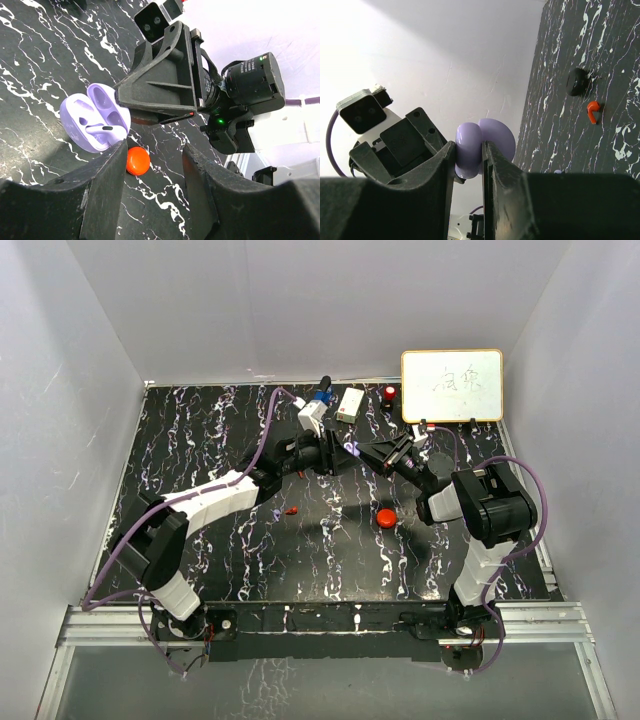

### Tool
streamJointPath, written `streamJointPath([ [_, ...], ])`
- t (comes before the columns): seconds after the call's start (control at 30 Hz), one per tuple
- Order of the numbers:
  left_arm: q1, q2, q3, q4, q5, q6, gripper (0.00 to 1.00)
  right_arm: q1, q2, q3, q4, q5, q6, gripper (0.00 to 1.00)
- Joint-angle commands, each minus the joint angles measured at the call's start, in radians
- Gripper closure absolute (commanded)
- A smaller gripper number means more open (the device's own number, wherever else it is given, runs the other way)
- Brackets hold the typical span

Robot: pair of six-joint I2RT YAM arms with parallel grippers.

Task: Insert the wireless bluetooth earbuds into the charging case
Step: Place the earbud in the charging case.

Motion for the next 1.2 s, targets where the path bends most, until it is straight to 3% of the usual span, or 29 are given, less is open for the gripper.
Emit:
streamJointPath([
  [0.0,-0.003,-0.082,0.006,0.012,-0.033,0.004,0.54,-0.002,-0.029,0.03,0.049,0.015,-0.003,1.0],
  [0.67,-0.003,-0.179,0.023,-0.213,-0.226,0.22,0.53,-0.002,-0.079,0.039,-0.045,0.013,-0.037,1.0],
  [1.17,-0.009,-0.116,0.101,-0.281,-0.245,0.268,0.52,-0.002,-0.139,0.084,-0.254,0.017,-0.1,1.0],
])
